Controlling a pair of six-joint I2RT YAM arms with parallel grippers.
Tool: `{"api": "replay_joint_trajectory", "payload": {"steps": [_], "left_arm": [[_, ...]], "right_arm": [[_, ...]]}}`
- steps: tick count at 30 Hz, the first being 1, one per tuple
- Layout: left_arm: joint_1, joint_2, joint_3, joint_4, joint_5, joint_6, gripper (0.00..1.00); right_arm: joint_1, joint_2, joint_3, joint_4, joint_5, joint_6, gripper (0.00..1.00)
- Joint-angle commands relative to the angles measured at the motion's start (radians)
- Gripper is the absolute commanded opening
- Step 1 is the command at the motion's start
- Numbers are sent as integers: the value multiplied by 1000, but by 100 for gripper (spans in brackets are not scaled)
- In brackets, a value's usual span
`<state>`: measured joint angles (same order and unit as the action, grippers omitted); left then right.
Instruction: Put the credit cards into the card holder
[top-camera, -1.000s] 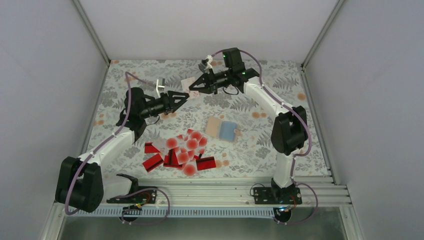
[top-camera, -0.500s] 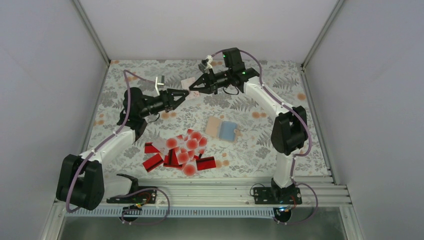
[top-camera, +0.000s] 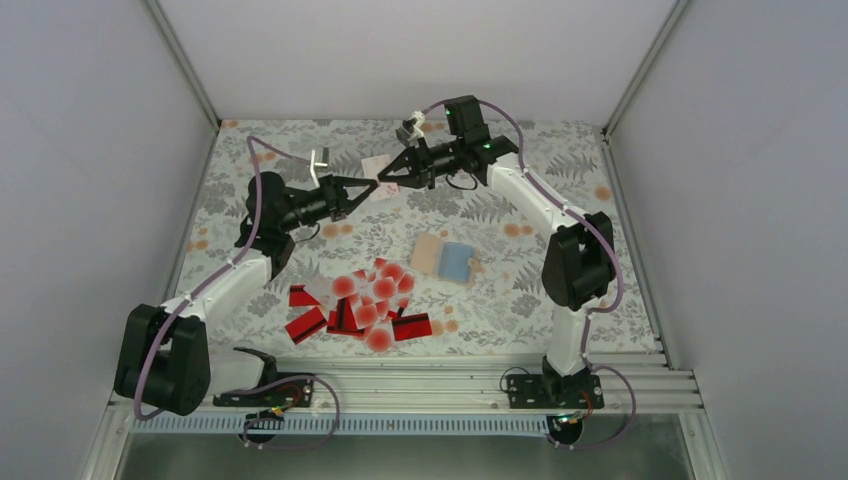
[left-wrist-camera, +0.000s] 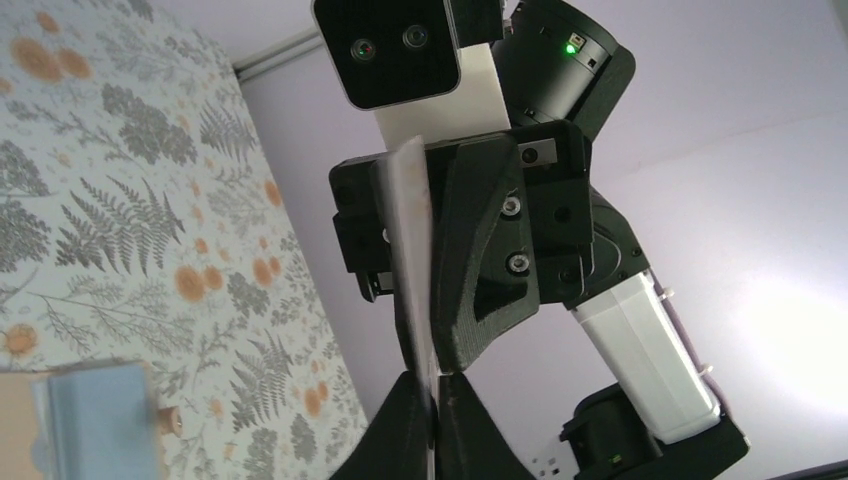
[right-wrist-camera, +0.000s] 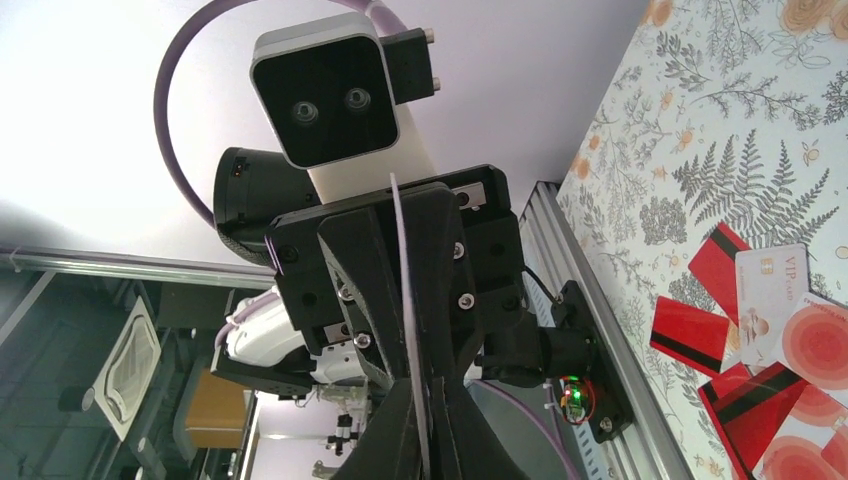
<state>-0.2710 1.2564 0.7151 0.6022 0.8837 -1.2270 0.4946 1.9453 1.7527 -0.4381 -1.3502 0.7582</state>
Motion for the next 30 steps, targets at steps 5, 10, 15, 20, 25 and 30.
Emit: {"api": "replay_joint_trajectory", "payload": {"steps": [5, 10, 15, 20, 25, 30], "left_arm": [[3, 1, 24, 0, 6, 19, 2], [2, 1, 63, -123, 16, 108, 2], [-30, 9, 172, -465, -1, 364, 2], [-83, 54, 152, -476, -9, 407, 2], [-178, 168, 184, -505, -29, 492, 3], [-228, 295, 209, -472, -25, 518, 2]], "right_arm": [[7, -53, 23, -13, -25, -2, 4], [-29, -56, 103, -261, 153, -161, 49], [-114, -177, -23, -361, 442, -251, 72], [-186, -366, -330, -347, 765, -215, 72], [-208, -498, -592, -290, 932, -152, 71], [-214, -560, -785, -203, 937, -105, 68]]}}
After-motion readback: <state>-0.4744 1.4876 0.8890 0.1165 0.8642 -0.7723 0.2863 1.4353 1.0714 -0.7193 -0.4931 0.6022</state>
